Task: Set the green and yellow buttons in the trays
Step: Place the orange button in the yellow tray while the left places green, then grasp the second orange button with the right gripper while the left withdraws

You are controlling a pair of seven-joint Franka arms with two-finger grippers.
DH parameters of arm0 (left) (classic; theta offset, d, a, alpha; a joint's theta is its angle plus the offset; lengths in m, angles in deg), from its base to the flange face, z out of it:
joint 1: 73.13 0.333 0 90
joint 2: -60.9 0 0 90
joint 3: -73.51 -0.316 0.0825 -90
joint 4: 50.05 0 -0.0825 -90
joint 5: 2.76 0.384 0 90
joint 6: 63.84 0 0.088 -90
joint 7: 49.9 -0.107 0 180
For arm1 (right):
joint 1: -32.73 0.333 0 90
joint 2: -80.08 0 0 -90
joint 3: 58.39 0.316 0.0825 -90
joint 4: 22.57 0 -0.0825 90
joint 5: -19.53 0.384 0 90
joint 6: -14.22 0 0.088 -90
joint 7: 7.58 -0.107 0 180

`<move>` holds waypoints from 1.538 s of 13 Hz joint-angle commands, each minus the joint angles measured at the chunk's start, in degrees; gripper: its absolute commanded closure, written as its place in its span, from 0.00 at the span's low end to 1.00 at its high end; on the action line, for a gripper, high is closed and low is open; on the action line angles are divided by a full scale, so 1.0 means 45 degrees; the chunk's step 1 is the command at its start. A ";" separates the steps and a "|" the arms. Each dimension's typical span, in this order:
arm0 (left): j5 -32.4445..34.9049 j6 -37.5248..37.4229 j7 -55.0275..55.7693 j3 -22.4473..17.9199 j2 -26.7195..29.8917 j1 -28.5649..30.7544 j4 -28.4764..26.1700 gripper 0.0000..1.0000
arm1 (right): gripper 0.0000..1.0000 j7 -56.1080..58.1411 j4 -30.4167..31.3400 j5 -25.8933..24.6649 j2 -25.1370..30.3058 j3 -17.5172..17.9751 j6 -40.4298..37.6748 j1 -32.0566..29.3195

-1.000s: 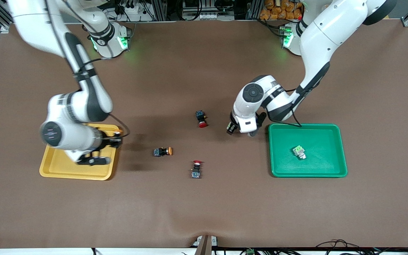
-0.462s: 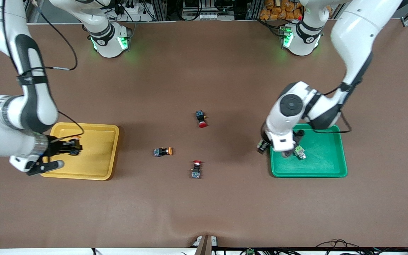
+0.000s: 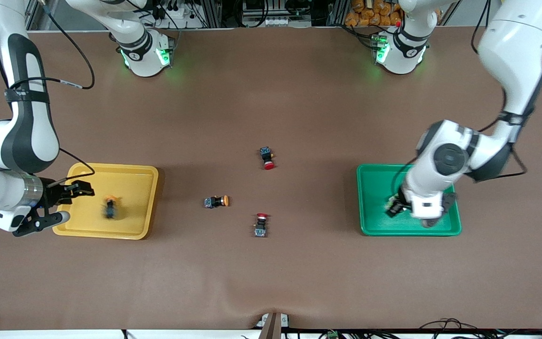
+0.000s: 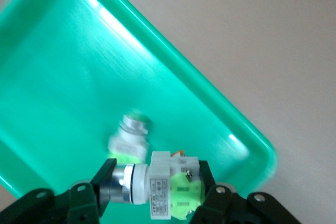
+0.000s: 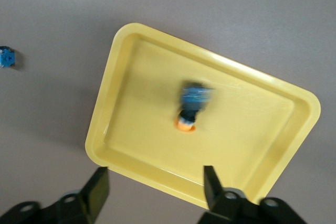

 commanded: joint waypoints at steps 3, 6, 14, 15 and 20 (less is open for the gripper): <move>0.0163 -0.0345 -0.2215 0.0206 -0.0041 0.1872 -0.0275 1.00 | 0.00 0.0130 -0.0699 -0.0168 0.0019 0.0408 -0.0709 0.0830; 0.0300 -0.0247 -0.2332 0.0186 -0.0411 0.2281 -0.0315 1.00 | 0.00 0.0091 -0.0680 -0.0129 -0.0524 0.0427 -0.0514 0.2330; 0.0320 -0.0285 -0.2958 0.0186 -0.0764 0.2341 -0.0314 0.00 | 0.00 0.0399 -0.0563 0.0144 -0.2579 0.0427 0.2845 0.4620; 0.0320 -0.0364 -0.2919 0.0244 -0.0667 0.2302 -0.0295 0.00 | 0.00 0.1157 -0.0563 0.0125 -0.2579 0.0408 0.2923 0.4893; 0.0320 -0.2039 -0.3386 0.1510 0.0523 0.2263 0.0269 0.00 | 0.00 0.6464 -0.0524 0.0144 -0.3280 0.0427 0.4619 0.5209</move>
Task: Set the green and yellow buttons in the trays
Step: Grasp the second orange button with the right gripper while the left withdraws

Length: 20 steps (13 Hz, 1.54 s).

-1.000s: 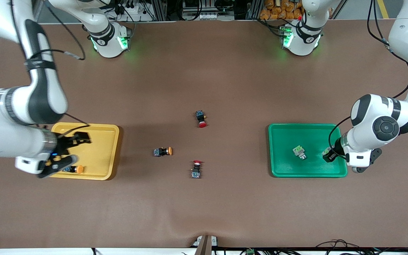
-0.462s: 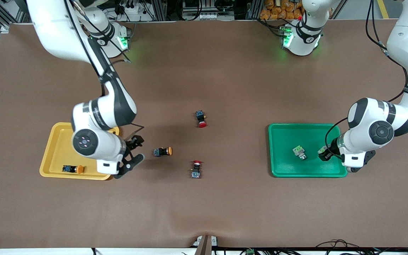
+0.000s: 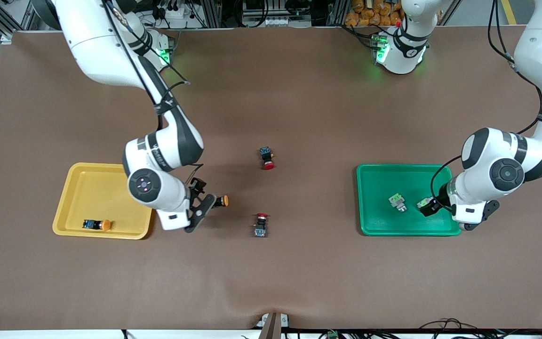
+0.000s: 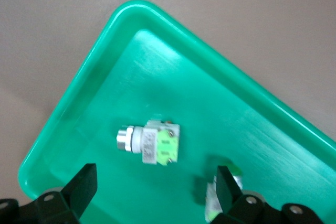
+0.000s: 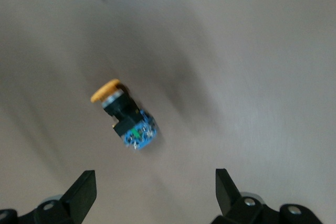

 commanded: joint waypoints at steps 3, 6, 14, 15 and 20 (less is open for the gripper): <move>0.0228 -0.3836 -0.0871 0.1999 0.1015 0.0116 0.1826 0.00 | 0.00 0.5424 -0.0106 0.0139 -0.1018 -0.0031 0.1603 0.0041; 0.0208 -0.6124 -0.2605 0.2880 0.1015 0.0136 0.3564 0.00 | 0.00 0.5842 0.0088 0.0120 -0.1254 0.0125 0.1977 0.0431; -0.0084 -0.7948 -0.7222 0.3567 0.1912 0.0175 0.5404 0.00 | 0.00 0.5861 0.0910 0.0764 -0.1254 0.0282 0.2151 0.0491; -0.0201 -0.7948 -0.7242 0.3567 0.1933 0.0195 0.5484 0.00 | 0.55 0.5958 0.0948 0.0783 -0.1254 0.0301 0.2481 0.0510; -0.0687 -0.7948 -0.8273 0.3567 0.2108 0.0466 0.5738 0.00 | 1.00 0.6269 0.0968 0.0803 -0.1001 0.0321 0.2310 0.0024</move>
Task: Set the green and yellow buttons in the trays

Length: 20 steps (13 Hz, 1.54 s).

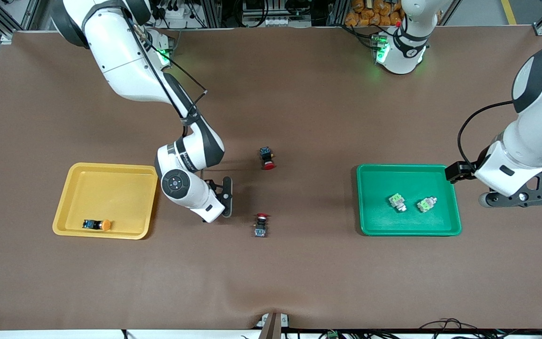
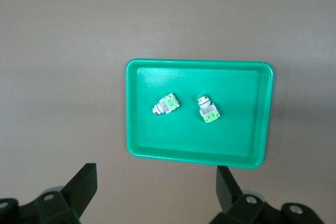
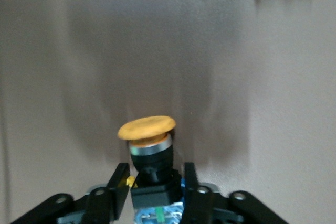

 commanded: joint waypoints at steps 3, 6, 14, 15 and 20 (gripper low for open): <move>-0.2078 -0.0274 -0.2138 -0.0204 0.1105 0.0862 0.0073 0.00 | 1.00 0.0756 0.0203 0.0676 0.1185 0.0106 -0.1624 -0.1683; -0.4593 -0.0274 -0.2902 -0.3239 0.2548 -0.0674 0.0015 0.00 | 1.00 0.0776 0.0203 0.0992 0.2493 0.0028 -0.3361 -0.2798; -0.6107 -0.0430 -0.4251 -1.1099 0.5556 -0.7394 -0.2246 0.00 | 0.48 0.2104 0.0261 0.0855 0.3413 -0.0031 -0.6666 -0.5770; -0.6107 -0.0430 -0.4232 -1.1646 0.5889 -0.7883 -0.2580 0.00 | 0.09 0.2104 0.0242 0.0817 0.3725 -0.0031 -0.6688 -0.5770; -0.5932 -0.0449 -0.4194 -1.1944 0.6577 -0.8513 -0.3169 0.00 | 0.00 0.0997 0.0261 0.0719 0.4897 -0.0031 -0.7488 -0.5556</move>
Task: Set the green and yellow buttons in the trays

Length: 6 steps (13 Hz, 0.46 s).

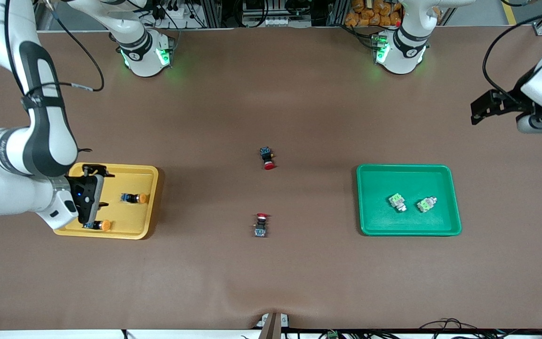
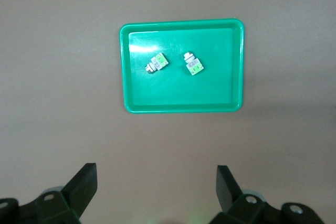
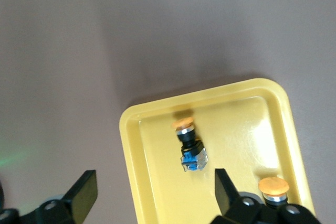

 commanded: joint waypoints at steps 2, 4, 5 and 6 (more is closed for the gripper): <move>-0.0029 0.0042 -0.0221 -0.0089 0.0451 -0.0129 -0.0495 0.00 | 0.00 -0.1921 0.0348 0.0047 0.1340 0.0040 -0.0466 0.0112; -0.0146 0.0042 -0.0162 -0.0088 0.0451 -0.0109 -0.0476 0.00 | 0.00 -0.2644 0.0561 0.0047 0.2061 0.0040 -0.0663 0.0092; -0.0146 0.0042 -0.0162 -0.0108 0.0451 -0.0109 -0.0437 0.00 | 0.00 -0.3344 0.1066 0.0047 0.2723 0.0021 -0.0586 0.0111; -0.0146 0.0042 -0.0162 -0.0108 0.0451 -0.0109 -0.0398 0.00 | 0.00 -0.4163 0.1477 0.0047 0.3252 0.0021 -0.0585 0.0092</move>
